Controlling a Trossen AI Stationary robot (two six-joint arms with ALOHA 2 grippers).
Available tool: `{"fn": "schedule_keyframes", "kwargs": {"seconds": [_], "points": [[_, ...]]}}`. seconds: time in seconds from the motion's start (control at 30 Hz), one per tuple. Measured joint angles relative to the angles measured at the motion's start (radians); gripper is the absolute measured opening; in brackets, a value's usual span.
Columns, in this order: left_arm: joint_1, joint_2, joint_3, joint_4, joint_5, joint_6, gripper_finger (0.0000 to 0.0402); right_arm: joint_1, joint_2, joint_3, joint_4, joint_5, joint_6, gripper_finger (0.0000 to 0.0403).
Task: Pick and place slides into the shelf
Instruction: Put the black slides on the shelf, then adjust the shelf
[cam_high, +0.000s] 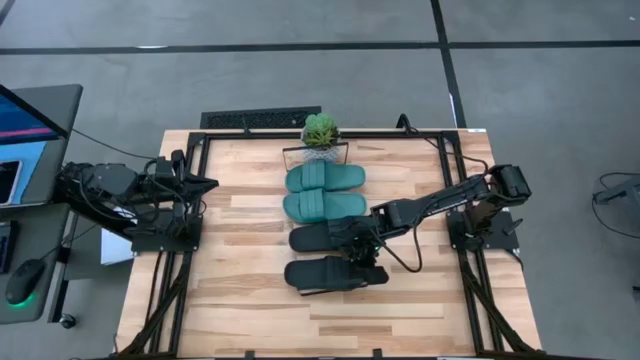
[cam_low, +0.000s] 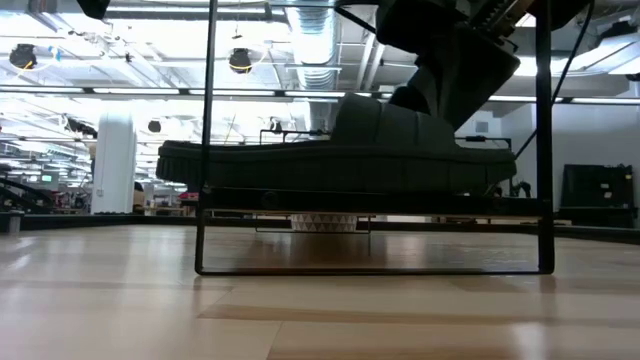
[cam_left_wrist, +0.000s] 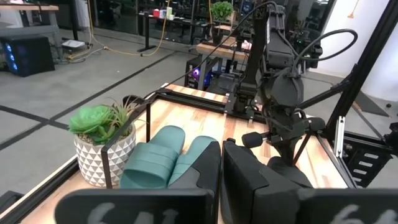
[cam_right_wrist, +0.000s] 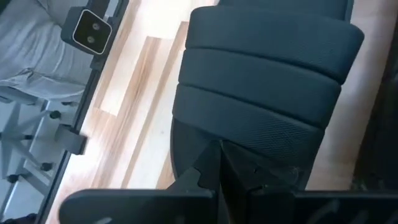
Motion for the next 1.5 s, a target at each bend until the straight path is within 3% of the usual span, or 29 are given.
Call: {"fn": "schedule_keyframes", "kwargs": {"seconds": [0.97,1.1,1.27,1.5], "points": [[0.0,0.0,0.0,-0.001,0.0,0.0,0.0006,-0.082,-0.006,0.005,-0.073,0.087,-0.03,0.0],[0.0,0.0,0.0,-0.002,0.0,0.0,0.0006,-0.091,-0.047,0.0,-0.154,0.122,-0.042,0.0],[0.0,0.0,0.0,-0.008,0.005,0.0,0.0006,-0.106,-0.131,-0.004,-0.228,0.243,-0.067,0.0],[0.0,0.0,0.0,-0.025,0.005,-0.017,0.0006,-0.125,-0.198,0.007,-0.245,0.273,-0.059,0.0]]}}
